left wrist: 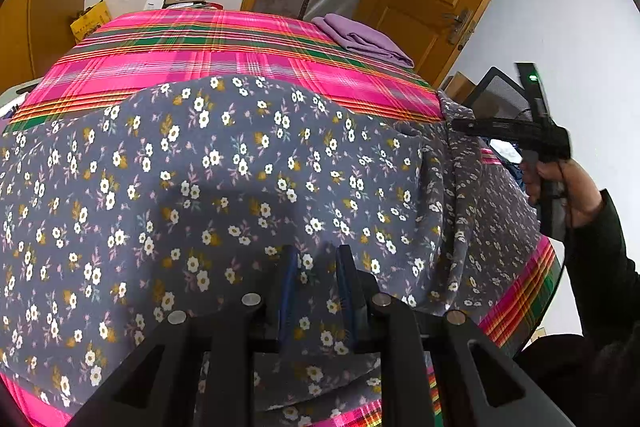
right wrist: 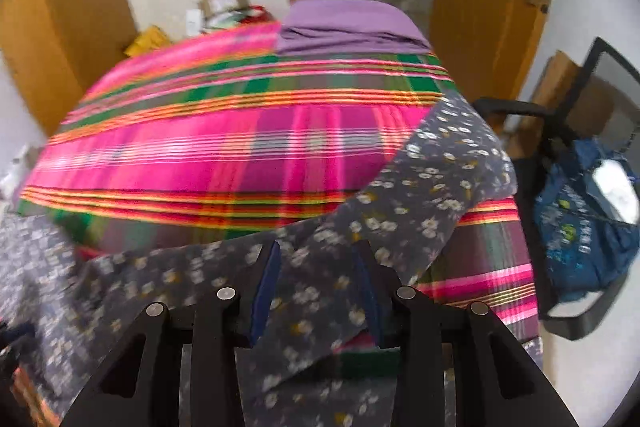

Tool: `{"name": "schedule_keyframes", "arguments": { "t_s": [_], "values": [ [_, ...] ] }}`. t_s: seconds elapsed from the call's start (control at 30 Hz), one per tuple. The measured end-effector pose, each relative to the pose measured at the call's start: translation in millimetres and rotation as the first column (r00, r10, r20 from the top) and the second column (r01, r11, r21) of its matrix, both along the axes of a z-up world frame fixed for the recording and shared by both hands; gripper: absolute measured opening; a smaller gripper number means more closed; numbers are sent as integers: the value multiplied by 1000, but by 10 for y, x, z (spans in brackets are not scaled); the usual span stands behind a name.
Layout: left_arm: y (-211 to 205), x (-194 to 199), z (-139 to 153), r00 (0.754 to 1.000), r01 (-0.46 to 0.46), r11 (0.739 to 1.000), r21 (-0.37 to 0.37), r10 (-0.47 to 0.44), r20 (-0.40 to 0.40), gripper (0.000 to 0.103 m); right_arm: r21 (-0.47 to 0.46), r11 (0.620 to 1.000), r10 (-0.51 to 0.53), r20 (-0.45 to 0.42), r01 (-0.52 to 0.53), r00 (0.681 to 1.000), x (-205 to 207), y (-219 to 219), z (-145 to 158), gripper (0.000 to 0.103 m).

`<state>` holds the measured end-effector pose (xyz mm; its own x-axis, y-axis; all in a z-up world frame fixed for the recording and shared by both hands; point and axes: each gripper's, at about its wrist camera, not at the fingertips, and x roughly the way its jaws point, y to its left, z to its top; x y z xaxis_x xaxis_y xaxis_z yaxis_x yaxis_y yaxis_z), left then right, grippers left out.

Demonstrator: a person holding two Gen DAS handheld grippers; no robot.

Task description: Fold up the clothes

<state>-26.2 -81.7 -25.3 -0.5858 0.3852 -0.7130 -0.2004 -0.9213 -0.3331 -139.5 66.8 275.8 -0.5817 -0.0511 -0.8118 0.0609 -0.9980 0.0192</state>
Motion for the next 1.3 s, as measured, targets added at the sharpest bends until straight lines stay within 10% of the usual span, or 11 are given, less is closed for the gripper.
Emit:
{"name": "schedule_keyframes", "arguments": {
  "t_s": [0.23,0.4,0.93,1.3],
  "values": [
    [-2,-24,-7,1000,12,1000,10,-12,-2,20,66,998,13,30,-14,999,-92,-52,-107,38],
    [-24,-9,-5,1000,14,1000,17,-14,-7,20,16,1000,24,25,-24,999,-79,39,-82,6],
    [90,141,131,997,57,998,11,-57,-48,20,-238,968,-111,-134,77,985,903,684,415,4],
    [650,82,294,973,217,976,-4,-216,-81,32,-302,929,-227,-13,212,974,1553,1026,-23,8]
  ]
}}
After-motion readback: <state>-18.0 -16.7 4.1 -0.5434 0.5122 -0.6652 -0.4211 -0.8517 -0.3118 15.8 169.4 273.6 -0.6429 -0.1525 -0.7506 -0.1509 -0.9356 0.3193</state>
